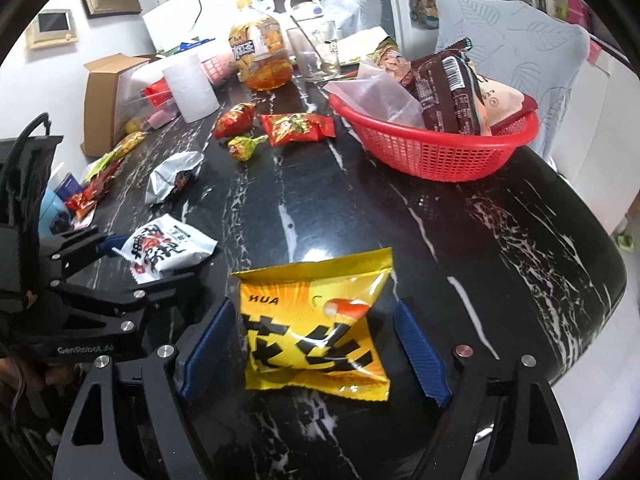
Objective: Organize snacks
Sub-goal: 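Lift both held packs and carry them over the red mesh basket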
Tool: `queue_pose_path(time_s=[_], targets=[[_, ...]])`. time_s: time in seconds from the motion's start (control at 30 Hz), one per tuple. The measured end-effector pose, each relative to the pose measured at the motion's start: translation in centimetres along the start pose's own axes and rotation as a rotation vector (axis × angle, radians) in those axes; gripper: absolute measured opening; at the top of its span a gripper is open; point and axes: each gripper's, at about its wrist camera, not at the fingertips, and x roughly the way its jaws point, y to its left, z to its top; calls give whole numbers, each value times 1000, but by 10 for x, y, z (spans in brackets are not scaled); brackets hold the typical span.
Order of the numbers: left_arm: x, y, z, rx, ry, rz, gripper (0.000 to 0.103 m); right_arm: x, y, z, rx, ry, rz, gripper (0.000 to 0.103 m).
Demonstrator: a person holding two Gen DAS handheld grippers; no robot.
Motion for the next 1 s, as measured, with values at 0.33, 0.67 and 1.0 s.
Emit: queue_pose_path(time_s=[0.33, 0.67, 1.0], targets=[[0, 8, -1, -17, -34, 11, 69, 4, 17, -3, -70, -14, -57, 66], [-5, 11, -1, -53, -26, -45, 68, 2, 11, -2, -27, -26, -13, 54], [-29, 13, 9, -80, -73, -83, 68, -9, 13, 8, 4, -34, 34, 54]])
